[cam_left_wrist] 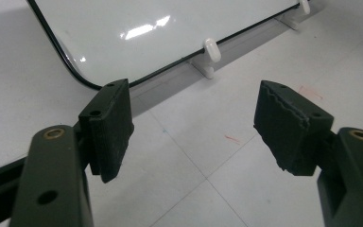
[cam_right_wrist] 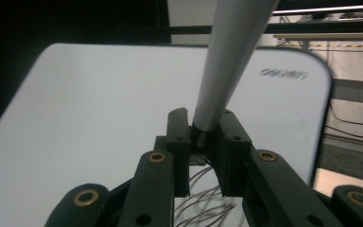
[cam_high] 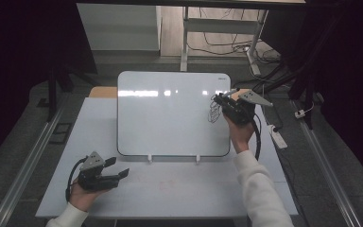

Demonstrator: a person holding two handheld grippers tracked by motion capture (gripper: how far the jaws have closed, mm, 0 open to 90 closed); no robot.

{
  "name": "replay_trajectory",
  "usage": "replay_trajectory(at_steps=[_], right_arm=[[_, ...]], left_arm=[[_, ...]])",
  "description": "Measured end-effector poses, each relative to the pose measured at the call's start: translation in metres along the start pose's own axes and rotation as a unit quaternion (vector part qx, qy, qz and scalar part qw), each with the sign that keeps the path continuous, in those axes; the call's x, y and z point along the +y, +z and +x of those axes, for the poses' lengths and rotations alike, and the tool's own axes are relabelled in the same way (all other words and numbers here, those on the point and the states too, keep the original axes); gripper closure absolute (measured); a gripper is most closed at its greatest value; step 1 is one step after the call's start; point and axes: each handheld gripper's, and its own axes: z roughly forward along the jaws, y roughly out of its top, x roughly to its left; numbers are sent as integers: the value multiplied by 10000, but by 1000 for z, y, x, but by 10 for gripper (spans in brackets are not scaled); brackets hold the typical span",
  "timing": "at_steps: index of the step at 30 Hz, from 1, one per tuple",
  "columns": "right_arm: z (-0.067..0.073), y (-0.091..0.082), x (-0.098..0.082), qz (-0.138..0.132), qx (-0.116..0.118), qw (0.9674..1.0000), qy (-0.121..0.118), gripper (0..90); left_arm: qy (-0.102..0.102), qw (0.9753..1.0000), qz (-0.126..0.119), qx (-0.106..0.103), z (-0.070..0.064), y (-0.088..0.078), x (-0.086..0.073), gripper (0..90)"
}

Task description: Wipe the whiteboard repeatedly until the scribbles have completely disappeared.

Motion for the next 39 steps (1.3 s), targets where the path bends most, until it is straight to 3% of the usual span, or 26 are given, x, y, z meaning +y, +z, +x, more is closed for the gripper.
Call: replay_trajectory(at_steps=[4, 10, 15, 17, 18, 19, 21, 23, 25, 26, 27, 28, 29, 30, 32, 35, 37, 38, 39], right_arm=[[-10, 5, 4, -44, -132, 9998, 123, 776], [-20, 16, 6, 32, -332, 9994, 92, 775], [-16, 24, -1, 130, -155, 9997, 100, 775], [-7, 27, -3, 289, 67, 9995, -99, 776], [-7, 27, -3, 289, 67, 9995, -99, 776], [-1, 28, -3, 367, 49, 9985, -415, 775], [-3, 27, -2, 325, -27, 9987, -393, 776], [-13, 24, 0, 137, -281, 9994, -114, 776], [-15, 23, -4, 75, -204, 9997, 89, 776], [-10, 24, -7, 173, -40, 9998, -43, 776], [-10, 24, -7, 173, -40, 9998, -43, 776], [1, 25, -12, 313, 139, 9984, -442, 776], [1, 24, -13, 322, 147, 9983, -473, 776], [-3, 23, -12, 286, 139, 9989, -354, 776], [-13, 20, -8, 107, -206, 9996, -157, 776], [-19, 19, -6, -10, -263, 9996, 105, 776], [-5, 23, -11, 216, 56, 9995, -226, 776], [-5, 23, -11, 216, 56, 9995, -226, 776], [2, 24, -13, 334, 147, 9981, -496, 776]], left_arm=[[-15, 10000, -6, -2, 1, 0, -1, 297], [-8, 10000, 46, -25, 0, 3, -1, 297], [-7, 10000, 44, -24, 0, 3, -1, 297], [-9, 10000, 42, -22, 0, 3, -1, 297], [-14, 10000, 41, -23, 0, 3, -1, 297], [-15, 10000, 42, -23, 0, 3, -1, 297], [-18, 10000, 49, -25, 0, 4, -1, 297], [-7, 10000, 47, -25, 0, 3, -1, 297], [5, 10000, 30, -25, 0, 3, -1, 297], [8, 10000, 25, -23, 0, 3, 0, 297], [5, 10000, 26, -31, 0, 3, 0, 297], [-5, 10000, 31, -20, 1, 3, -1, 297], [-11, 10000, 34, -20, 1, 4, -1, 298], [-13, 10000, 39, -19, 1, 4, -1, 297], [-3, 10000, 44, -21, 0, 4, -1, 297], [25, 10000, 35, -24, -1, 3, 0, 297], [22, 10000, 31, -21, 0, 4, 0, 297], [6, 10000, 30, -21, 0, 4, 0, 297], [-12, 10000, 44, -24, 2, 5, 0, 297]])
